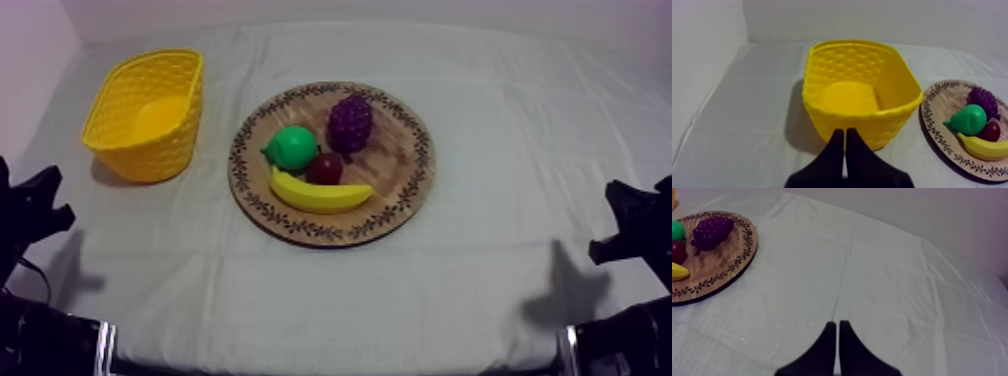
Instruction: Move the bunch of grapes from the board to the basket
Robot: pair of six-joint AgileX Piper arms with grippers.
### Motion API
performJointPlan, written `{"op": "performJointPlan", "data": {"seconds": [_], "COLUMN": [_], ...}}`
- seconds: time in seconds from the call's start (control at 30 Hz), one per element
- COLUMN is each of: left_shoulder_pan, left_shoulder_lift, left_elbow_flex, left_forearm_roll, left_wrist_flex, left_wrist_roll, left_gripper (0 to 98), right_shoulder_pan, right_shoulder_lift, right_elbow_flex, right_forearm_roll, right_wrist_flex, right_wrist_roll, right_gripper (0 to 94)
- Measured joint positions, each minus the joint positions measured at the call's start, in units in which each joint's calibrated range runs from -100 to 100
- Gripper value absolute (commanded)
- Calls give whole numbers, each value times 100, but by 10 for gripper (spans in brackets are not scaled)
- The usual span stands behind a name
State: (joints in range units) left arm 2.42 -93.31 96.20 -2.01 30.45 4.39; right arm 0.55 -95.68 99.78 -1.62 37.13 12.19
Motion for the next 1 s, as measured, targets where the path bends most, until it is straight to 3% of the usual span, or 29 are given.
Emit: {"op": "performJointPlan", "data": {"seconds": [1.0], "left_shoulder_pan": [149], "left_shoulder_lift": [2602], "left_elbow_flex": [-2803], "left_forearm_roll": [-5], "left_wrist_flex": [-210], "left_wrist_roll": [-10], "left_gripper": [0], "right_shoulder_pan": [0], "right_shoulder_lift": [0], "right_elbow_flex": [0], "right_forearm_roll": [0], "right_wrist_flex": [5], "right_wrist_roll": [0], "right_gripper": [5]}}
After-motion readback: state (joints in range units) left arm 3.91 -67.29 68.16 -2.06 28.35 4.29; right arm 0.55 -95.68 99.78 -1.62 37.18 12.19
